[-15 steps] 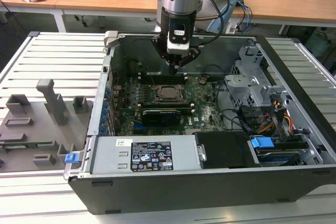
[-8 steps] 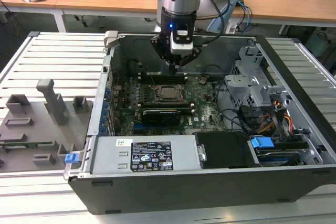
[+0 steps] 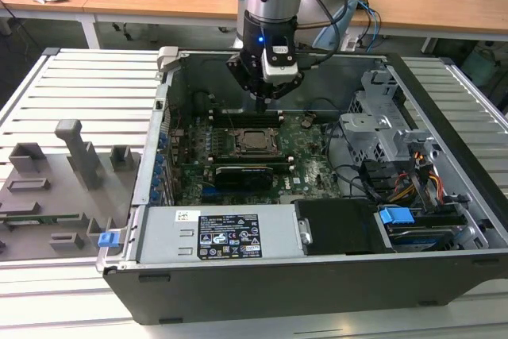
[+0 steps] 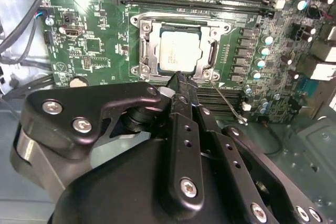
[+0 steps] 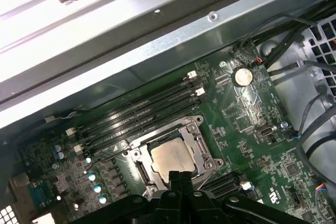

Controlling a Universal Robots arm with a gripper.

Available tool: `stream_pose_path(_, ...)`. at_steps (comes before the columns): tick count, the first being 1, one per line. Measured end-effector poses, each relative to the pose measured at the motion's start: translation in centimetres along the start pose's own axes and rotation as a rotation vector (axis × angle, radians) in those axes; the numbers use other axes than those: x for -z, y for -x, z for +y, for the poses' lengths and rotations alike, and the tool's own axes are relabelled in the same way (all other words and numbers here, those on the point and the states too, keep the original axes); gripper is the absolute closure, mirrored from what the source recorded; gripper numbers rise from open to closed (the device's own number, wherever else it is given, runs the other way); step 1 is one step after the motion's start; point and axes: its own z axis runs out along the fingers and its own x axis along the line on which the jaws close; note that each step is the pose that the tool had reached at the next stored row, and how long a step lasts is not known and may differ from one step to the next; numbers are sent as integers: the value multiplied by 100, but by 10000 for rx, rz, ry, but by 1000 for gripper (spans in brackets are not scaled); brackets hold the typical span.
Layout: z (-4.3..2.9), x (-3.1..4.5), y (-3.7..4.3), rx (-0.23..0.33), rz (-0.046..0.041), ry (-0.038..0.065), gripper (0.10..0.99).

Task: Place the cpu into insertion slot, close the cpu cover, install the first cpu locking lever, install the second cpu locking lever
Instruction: 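Install the first cpu locking lever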

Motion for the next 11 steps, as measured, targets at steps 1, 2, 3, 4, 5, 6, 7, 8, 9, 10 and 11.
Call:
stream_pose_path(1, 0, 0, 0, 89, 2, -1, 976)
stream_pose_path(2, 0, 0, 0, 185, 3, -1, 976)
stream_pose_path(3, 0, 0, 0, 301, 5, -2, 976)
stream_pose_path(4, 0, 0, 0, 402, 7, -2, 976)
stream_pose_path(5, 0, 0, 0, 529, 9, -3, 976)
stream_pose_path(6, 0, 0, 0, 620, 10, -3, 976)
stream_pose_path(7, 0, 0, 0, 743, 12, -4, 976)
stream_pose_path(8, 0, 0, 0, 843, 14, -5, 976)
stream_pose_path(9, 0, 0, 0, 946, 15, -5, 976)
stream_pose_path(10, 0, 0, 0, 1143, 19, -6, 976)
stream_pose_path(11, 0, 0, 0, 1477, 24, -8, 976)
